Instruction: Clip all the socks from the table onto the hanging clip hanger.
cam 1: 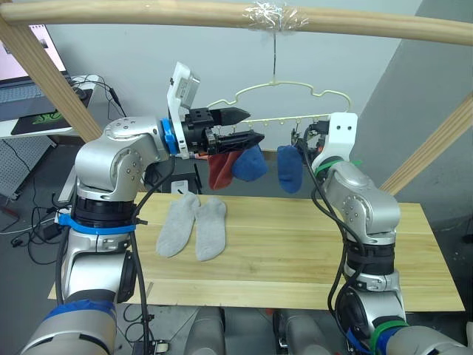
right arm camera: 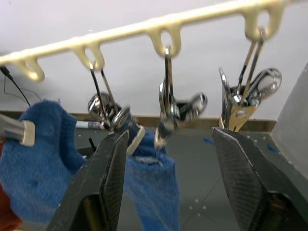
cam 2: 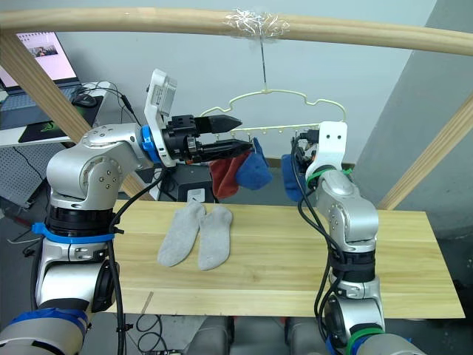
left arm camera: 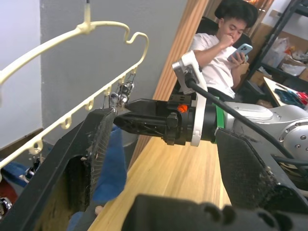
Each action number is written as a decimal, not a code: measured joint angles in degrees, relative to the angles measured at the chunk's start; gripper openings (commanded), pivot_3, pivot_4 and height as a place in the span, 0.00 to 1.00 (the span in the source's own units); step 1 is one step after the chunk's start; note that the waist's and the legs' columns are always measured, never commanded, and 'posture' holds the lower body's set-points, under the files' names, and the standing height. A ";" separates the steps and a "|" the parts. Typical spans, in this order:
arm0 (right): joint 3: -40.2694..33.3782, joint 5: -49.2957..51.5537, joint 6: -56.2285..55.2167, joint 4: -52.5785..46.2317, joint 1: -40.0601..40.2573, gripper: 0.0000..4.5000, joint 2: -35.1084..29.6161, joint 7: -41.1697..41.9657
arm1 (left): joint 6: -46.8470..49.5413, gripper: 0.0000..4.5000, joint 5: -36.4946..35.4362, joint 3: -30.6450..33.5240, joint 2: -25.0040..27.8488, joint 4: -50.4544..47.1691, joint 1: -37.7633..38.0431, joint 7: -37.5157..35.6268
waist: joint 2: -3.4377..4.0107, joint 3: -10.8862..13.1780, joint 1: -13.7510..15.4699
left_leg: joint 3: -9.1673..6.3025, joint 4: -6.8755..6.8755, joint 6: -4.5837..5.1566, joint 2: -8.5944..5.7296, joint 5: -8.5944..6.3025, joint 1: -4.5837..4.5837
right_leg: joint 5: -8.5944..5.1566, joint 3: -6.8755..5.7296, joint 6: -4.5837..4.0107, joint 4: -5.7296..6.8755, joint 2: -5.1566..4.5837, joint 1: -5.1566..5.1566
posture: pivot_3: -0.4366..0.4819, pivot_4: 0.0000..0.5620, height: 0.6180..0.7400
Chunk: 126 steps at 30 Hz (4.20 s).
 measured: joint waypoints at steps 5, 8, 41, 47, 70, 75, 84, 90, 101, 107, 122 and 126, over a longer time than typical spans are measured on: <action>-0.47 -0.02 -2.37 4.50 -1.90 0.63 -1.34 0.99 | 0.00 0.84 0.00 -0.01 0.03 -0.28 0.06 0.16 | 0.00 0.00 0.06 | 0.00 0.00 0.00 0.00 0.00 0.00 | 0.00 0.00 0.00 0.00 0.00 0.00 | 0.66 0.24 1.00; -0.50 -0.04 -4.06 7.49 -3.14 0.63 -1.65 1.13 | 0.00 0.84 0.00 -0.01 0.10 -0.57 0.17 0.30 | 0.00 0.00 0.07 | 0.00 0.00 0.00 0.00 0.00 0.00 | 0.00 0.00 0.00 0.00 0.00 0.00 | 0.66 0.24 1.00; -5.04 1.12 -9.65 19.29 -10.64 0.43 0.79 -0.29 | -0.97 0.85 0.48 -1.05 0.22 -0.78 0.78 1.78 | 0.00 0.00 1.30 | 0.00 -0.01 0.00 0.00 0.00 0.01 | 0.00 -0.01 0.00 0.00 0.00 0.00 | 0.68 0.26 1.00; -5.11 1.81 -10.88 20.64 -11.20 0.43 0.82 -0.66 | -1.00 0.85 0.48 -1.05 0.22 -0.78 0.79 2.34 | 0.01 0.00 1.30 | 0.00 -0.02 0.00 0.00 0.00 0.01 | 0.00 -0.01 0.00 0.00 0.00 0.00 | 0.68 0.25 1.00; -5.10 1.99 -7.21 17.47 -10.98 0.43 0.83 -5.20 | -2.46 0.85 1.17 -1.12 0.14 -0.75 0.83 2.48 | 0.01 0.00 1.28 | 0.01 -0.03 0.01 0.00 0.00 0.00 | 0.00 -0.01 0.00 -0.02 0.00 0.00 | 0.66 0.25 1.00; -5.11 2.07 -5.41 15.24 -9.76 0.43 1.44 -5.99 | -2.69 0.85 1.28 -1.15 0.11 -0.73 0.84 2.47 | 0.01 0.00 1.28 | 0.00 -0.03 0.01 0.00 0.00 0.01 | 0.00 0.00 0.00 -0.02 0.00 0.00 | 0.66 0.25 1.00; -5.11 2.42 -4.10 14.04 -9.62 0.43 2.76 -6.43 | -3.38 0.85 1.32 -1.20 0.08 -0.62 0.84 2.50 | 0.01 0.00 1.29 | 0.01 -0.03 0.01 0.00 0.00 0.00 | 0.00 -0.01 0.00 -0.03 0.00 0.00 | 0.66 0.25 1.00; -5.10 2.35 -4.32 14.07 -9.63 0.35 2.49 -6.25 | -3.40 0.85 1.37 -1.20 0.08 -0.62 0.88 2.59 | 0.01 0.00 1.28 | 0.00 -0.03 0.01 0.00 0.00 0.00 | 0.00 -0.01 0.00 -0.03 0.00 0.00 | 0.66 0.25 1.00; -5.06 2.24 -4.73 14.21 -9.71 0.03 1.66 -6.40 | -3.95 0.85 3.11 -2.45 0.14 -0.68 2.73 2.62 | 0.01 0.00 1.29 | 0.01 -0.03 0.01 0.00 0.00 0.00 | 0.00 0.00 0.00 -0.04 0.00 0.00 | 0.66 0.25 1.00; -5.07 2.25 -4.90 14.39 -9.82 0.03 1.50 -6.41 | -4.64 0.85 4.70 -3.57 0.64 -1.12 5.74 2.88 | 0.01 0.00 1.26 | 0.01 -0.03 0.01 0.01 0.00 0.01 | 0.00 0.01 0.00 -0.03 0.01 0.00 | 0.67 0.25 1.00; -5.07 2.43 -3.85 14.27 -9.89 0.03 1.67 -6.42 | -14.61 1.00 20.92 -9.04 1.52 13.90 19.53 13.77 | 0.02 0.00 1.38 | 0.02 -0.05 0.02 0.01 0.00 0.02 | 0.00 0.00 -0.01 -0.04 0.00 -0.01 | 0.66 0.27 1.00; -5.14 2.46 -3.19 14.03 -9.88 0.03 1.80 -6.43 | -17.69 1.00 23.68 -10.02 -1.01 23.16 18.44 14.65 | 0.02 0.00 1.41 | 0.02 -0.05 0.02 0.00 0.00 0.01 | 0.00 -0.01 -0.01 -0.05 0.00 0.00 | 0.65 0.28 1.00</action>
